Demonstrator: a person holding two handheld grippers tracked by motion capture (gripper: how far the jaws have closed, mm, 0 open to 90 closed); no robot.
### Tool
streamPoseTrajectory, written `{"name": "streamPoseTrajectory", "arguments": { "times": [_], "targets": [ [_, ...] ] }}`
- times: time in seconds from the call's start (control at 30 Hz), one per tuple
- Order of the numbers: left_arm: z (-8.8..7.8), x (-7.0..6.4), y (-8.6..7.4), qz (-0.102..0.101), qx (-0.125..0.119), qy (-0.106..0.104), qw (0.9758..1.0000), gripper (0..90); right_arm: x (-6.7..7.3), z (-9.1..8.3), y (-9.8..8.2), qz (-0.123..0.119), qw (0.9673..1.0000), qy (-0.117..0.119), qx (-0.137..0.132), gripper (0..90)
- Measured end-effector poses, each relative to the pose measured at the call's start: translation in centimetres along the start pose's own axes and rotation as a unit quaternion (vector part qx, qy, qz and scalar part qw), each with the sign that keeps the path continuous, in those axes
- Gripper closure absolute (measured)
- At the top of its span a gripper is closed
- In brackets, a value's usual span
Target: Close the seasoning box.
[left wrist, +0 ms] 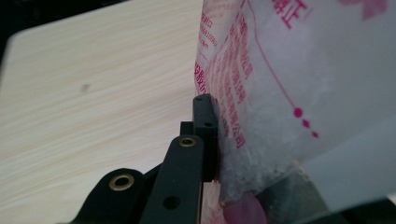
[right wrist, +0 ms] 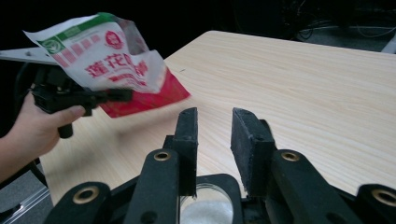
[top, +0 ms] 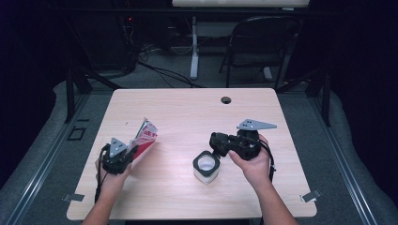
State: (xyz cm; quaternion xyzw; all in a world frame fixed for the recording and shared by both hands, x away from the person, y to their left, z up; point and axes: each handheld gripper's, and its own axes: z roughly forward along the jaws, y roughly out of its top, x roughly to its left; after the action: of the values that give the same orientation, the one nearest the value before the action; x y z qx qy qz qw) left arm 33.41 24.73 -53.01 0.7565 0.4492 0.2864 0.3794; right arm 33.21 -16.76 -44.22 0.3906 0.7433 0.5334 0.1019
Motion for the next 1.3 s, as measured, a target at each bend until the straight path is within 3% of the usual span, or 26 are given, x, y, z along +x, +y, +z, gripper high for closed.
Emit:
{"name": "streamPoseTrajectory", "arguments": {
  "times": [0.03,0.07,0.17,0.2,0.23,0.33,0.43,0.53,0.93,1.07,1.3],
  "targets": [
    [0.0,0.0,0.0,0.0,0.0,0.0,1.0,89.1,-0.1,-0.1,0.0,0.001,1.0,-0.002,-0.001,71.6],
    [-0.4,0.8,-0.1,-0.002,0.002,0.019,0.9998,89.1,-0.3,-0.3,0.0,0.001,1.0,-0.004,0.0,71.4],
    [-0.7,1.5,-0.5,-0.005,0.006,0.035,0.9994,89.0,-0.5,-0.5,-0.1,0.008,0.9999,-0.007,0.001,70.0],
    [-0.9,2.1,-0.9,-0.008,0.01,0.053,0.9985,89.0,-0.8,-0.8,-0.1,0.011,0.9999,-0.012,-0.003,68.0],
    [-0.9,2.1,-0.9,-0.008,0.01,0.053,0.9985,89.0,-0.8,-0.8,-0.1,0.011,0.9999,-0.012,-0.003,68.0],
    [-1.0,2.8,-1.8,-0.006,0.016,0.079,0.9967,88.9,-1.1,-1.2,-0.2,0.017,0.9996,-0.021,-0.007,65.8],
    [-0.8,3.2,-2.4,-0.017,0.018,0.08,0.9965,88.8,-1.3,-1.2,-0.3,0.022,0.9994,-0.024,-0.006,64.2],
    [-0.4,3.1,-2.8,-0.011,0.031,0.081,0.9962,88.8,-1.5,-1.1,-0.4,0.022,0.9994,-0.027,-0.003,62.9],
    [-0.2,3.1,-2.9,-0.015,0.025,0.072,0.997,88.2,-1.2,-1.3,-0.5,0.02,0.9993,-0.029,-0.011,56.6],
    [-0.2,2.9,-2.9,-0.014,0.023,0.066,0.9974,87.6,-1.0,-1.3,-0.5,0.01,0.9993,-0.035,-0.009,54.4],
    [0.4,2.1,-2.8,0.008,0.032,0.063,0.9975,86.1,-1.1,-1.4,-0.5,0.0,0.9988,-0.044,-0.02,50.4]
  ]
}}
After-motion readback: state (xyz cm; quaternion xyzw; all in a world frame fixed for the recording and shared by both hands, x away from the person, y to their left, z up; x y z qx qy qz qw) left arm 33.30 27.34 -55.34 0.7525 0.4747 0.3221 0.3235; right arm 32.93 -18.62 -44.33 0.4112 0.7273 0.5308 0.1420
